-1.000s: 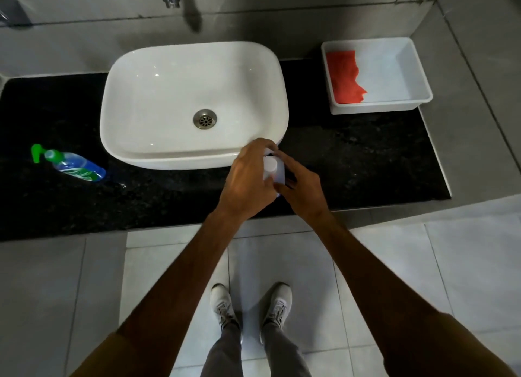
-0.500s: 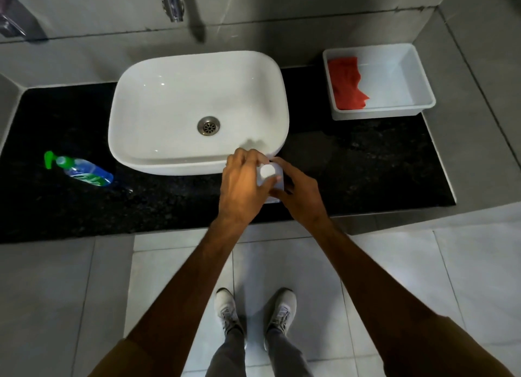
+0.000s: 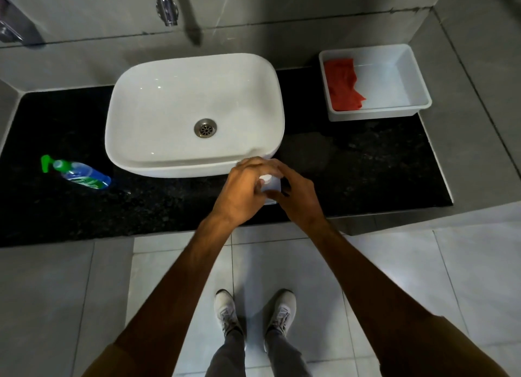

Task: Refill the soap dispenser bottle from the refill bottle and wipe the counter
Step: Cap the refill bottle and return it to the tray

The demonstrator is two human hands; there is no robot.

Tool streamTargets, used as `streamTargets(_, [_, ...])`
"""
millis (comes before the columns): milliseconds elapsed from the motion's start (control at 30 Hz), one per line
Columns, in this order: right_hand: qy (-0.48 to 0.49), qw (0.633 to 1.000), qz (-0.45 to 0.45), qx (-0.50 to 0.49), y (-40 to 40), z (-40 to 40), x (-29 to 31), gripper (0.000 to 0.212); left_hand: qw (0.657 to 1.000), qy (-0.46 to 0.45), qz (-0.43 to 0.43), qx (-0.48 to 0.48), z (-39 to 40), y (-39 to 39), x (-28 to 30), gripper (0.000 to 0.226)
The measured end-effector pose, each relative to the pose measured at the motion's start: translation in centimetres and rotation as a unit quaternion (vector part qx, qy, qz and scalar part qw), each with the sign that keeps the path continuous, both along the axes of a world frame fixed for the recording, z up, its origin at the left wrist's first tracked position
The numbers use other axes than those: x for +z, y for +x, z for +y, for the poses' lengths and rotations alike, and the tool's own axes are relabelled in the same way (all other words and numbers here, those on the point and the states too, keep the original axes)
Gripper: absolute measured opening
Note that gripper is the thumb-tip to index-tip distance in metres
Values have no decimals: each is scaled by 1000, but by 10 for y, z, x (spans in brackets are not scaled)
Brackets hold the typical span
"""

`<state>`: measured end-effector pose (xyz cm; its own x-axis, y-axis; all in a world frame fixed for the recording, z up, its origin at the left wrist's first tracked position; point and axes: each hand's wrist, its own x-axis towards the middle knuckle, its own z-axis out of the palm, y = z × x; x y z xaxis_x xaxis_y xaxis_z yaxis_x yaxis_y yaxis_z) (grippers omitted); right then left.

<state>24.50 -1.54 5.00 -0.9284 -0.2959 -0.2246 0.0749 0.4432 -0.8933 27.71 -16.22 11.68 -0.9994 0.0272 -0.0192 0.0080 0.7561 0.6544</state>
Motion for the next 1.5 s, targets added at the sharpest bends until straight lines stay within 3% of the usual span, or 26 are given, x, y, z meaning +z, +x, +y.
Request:
streamTargets(67, [-7,1000,0,0,1,1,2,65,999,21,8,26,2,3,1,53])
streamTargets(133, [-20,1000,-6,11,2,0,3,63,994,7,-3,111,2,3,-3,57])
streamTargets(200, [-16,1000,-16,14,0,-2,4,61,988,-15,-18,153,2,1,-8,50])
streamTargets(300, [-1,999,-33,43,-4,-1,4,60,994,-47,-9,100,-2,1,-7,36])
streamTargets(400, [-16,999,-26,24,-1,-1,5,66,999,-32,12,22,-3,1,-4,52])
streamTargets(500, [-19,1000,9,15,3,-1,5,60,997,21,-5,72,3,0,-1,70])
streamTargets(600, [-26,999,10,18,1,0,2,58,987,-4,-27,156,7,-2,-1,63])
streamTargets(700, [-9,1000,4,20,0,-1,-4,60,992,-30,-28,121,7,-2,-1,41])
streamTargets(800, [-3,1000,-1,11,-2,1,-10,62,996,-33,-25,85,1,-1,-1,46])
streamTargets(967, [-17,999,26,16,2,0,-6,57,993,16,-27,113,-3,2,1,57])
streamTargets(1133, [6,999,41,35,-1,-4,-11,51,992,-29,-6,122,8,-5,-4,37])
streamTargets(1500, [-15,998,40,42,6,-6,-14,53,999,11,15,42,-11,-1,-13,35])
